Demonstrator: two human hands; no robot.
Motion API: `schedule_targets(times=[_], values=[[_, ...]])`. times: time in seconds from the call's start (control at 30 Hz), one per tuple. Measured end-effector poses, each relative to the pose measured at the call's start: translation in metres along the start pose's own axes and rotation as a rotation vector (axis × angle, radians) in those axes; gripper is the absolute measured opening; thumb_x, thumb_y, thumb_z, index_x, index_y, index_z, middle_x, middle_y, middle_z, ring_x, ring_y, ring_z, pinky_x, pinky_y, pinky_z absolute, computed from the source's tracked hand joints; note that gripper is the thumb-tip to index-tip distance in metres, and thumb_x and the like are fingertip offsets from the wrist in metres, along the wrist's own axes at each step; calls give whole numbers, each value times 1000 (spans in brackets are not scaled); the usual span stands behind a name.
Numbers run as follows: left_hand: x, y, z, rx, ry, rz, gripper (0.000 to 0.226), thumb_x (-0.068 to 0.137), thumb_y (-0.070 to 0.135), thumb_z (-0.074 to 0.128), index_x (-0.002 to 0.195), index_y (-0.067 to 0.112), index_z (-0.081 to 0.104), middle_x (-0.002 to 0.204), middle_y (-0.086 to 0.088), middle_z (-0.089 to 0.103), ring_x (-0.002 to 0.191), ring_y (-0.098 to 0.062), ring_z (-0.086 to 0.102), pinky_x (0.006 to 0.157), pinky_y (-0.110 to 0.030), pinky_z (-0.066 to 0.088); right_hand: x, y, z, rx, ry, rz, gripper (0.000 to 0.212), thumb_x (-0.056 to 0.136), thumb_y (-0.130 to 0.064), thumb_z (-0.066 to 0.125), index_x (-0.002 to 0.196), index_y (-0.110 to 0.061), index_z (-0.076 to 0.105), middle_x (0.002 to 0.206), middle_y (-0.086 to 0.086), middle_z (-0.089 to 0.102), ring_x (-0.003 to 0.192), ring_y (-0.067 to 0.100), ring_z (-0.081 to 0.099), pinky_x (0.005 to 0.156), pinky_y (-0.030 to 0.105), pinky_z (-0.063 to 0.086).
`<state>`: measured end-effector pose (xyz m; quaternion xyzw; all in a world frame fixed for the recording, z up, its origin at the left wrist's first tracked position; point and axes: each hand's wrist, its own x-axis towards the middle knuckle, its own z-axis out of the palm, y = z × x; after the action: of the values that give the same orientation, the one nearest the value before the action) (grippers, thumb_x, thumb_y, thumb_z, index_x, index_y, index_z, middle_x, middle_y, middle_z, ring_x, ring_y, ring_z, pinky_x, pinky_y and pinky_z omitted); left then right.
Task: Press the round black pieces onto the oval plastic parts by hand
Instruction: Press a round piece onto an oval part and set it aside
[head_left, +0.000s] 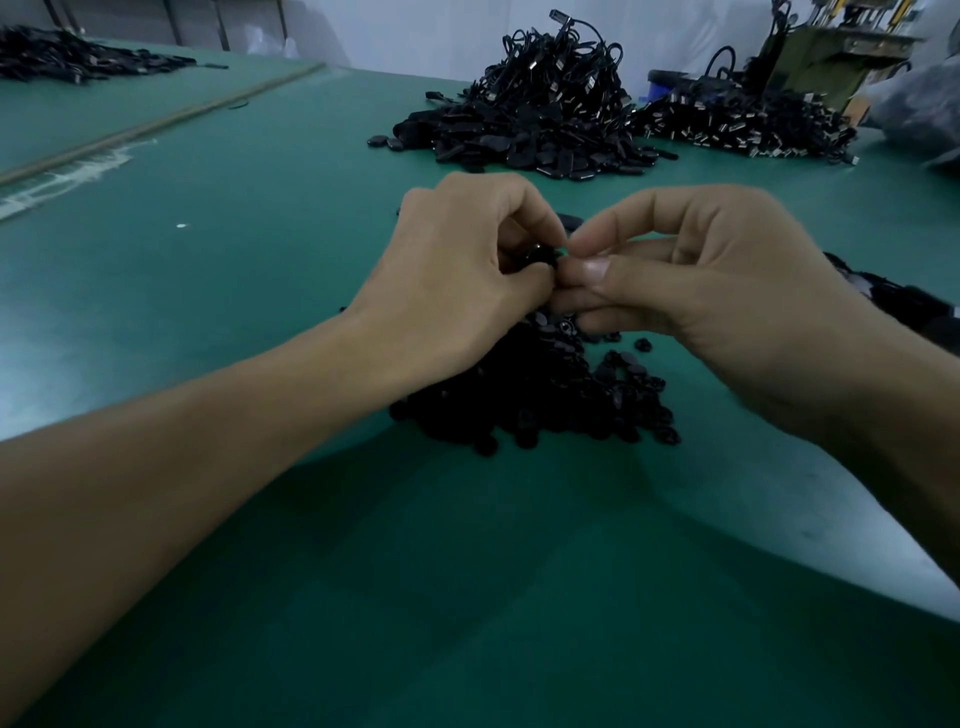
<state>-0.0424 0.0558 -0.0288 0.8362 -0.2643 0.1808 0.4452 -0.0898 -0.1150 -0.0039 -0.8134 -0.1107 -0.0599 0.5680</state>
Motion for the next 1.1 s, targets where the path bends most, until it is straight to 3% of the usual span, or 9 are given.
schedule_targets(times=[0.2,0.27,0.37,0.6,0.87,1.1], values=[[1,3,0,-135,-88,-51,17,83,12,77,86,27,68,74,7,73,63,-4,68,65,-21,56,3,13,-9,-323,204,-84,14,88,-17,75,95,-29,71,81,-8,76,77,2,72,67,17,56],[1,4,0,-225,-116,-91,18,84,7,77,87,23,69,75,3,75,64,-12,71,67,-25,60,4,16,-12,-305,170,-96,11,87,-20,77,95,-27,75,82,-10,76,77,-1,70,71,14,54],[2,6,-2,-323,-133,-151,20,83,1,77,91,17,68,79,-5,77,66,-19,72,69,-29,62,5,19,-11,-244,90,-101,7,87,-16,76,91,-21,74,78,-8,76,69,0,69,63,9,48],[1,8,-4,-454,-134,-219,18,81,-3,78,91,11,72,72,-2,75,64,-14,70,66,-23,61,8,23,-12,-186,103,-104,4,87,-18,76,87,-19,72,69,-3,74,61,3,66,57,13,49],[0,11,-5,-514,-150,-264,18,82,-5,76,95,7,72,82,-11,76,71,-19,75,67,-23,61,6,19,-13,-209,100,-113,4,87,-18,75,85,-18,72,67,-5,72,58,1,61,58,13,50],[1,12,-3,-451,-105,-237,16,83,-3,77,94,9,73,80,-8,76,72,-17,76,69,-22,61,6,15,-15,-349,115,-143,7,86,-21,77,82,-22,71,71,-3,72,60,4,62,62,29,57]])
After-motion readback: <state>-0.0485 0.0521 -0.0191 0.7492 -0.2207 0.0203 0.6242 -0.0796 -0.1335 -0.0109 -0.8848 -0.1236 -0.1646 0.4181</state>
